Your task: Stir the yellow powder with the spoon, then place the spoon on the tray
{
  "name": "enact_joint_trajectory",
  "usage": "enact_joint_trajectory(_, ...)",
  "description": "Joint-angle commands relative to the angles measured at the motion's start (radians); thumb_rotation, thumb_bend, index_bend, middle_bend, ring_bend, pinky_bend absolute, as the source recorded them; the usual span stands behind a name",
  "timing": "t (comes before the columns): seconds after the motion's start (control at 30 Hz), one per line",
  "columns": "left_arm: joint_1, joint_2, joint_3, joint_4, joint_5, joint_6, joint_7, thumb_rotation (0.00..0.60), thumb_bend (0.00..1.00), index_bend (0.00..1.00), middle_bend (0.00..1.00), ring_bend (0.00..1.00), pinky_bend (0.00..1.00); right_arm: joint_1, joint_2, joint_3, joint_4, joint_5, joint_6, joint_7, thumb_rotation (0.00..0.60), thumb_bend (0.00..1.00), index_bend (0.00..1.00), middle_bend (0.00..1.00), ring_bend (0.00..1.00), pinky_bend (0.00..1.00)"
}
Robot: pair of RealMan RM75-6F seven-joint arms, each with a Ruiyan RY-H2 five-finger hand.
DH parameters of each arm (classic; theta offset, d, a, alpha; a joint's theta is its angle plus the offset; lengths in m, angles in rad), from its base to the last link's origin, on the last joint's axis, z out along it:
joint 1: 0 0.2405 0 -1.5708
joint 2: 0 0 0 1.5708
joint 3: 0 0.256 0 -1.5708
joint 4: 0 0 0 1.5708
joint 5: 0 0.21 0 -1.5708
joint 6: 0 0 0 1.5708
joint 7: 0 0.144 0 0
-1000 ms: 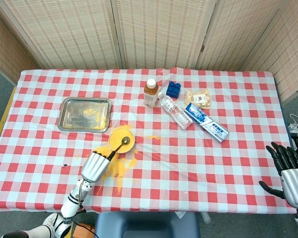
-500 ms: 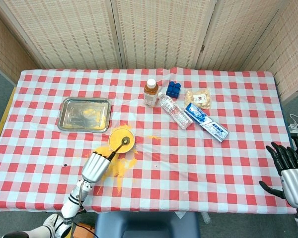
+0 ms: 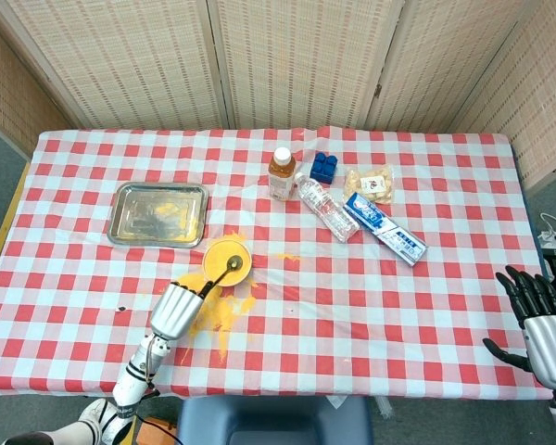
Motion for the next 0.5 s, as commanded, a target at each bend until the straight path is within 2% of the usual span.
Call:
enact_joint_trajectory(0.03, 0.001, 0.0, 0.002, -0.003, 0.003, 0.005, -0.003, 0.6, 0.45, 0.46, 1.0, 1.0, 1.0, 0.0, 0.0, 0.0, 0.0, 0.0, 0.0, 0.0, 0.6, 0.06, 0.0, 0.0, 0.0, 0.0)
enact_joint_trajectory(0.5, -0.001, -0.004, 0.008, -0.01, 0.012, 0.016, -0.014, 0.6, 0.45, 0.49, 1.0, 1.0, 1.0, -0.001, 0.002, -0.001, -0.001, -0.001, 0.001, 0.001, 0.6, 0.06, 0.0, 0.0, 0.0, 0.0)
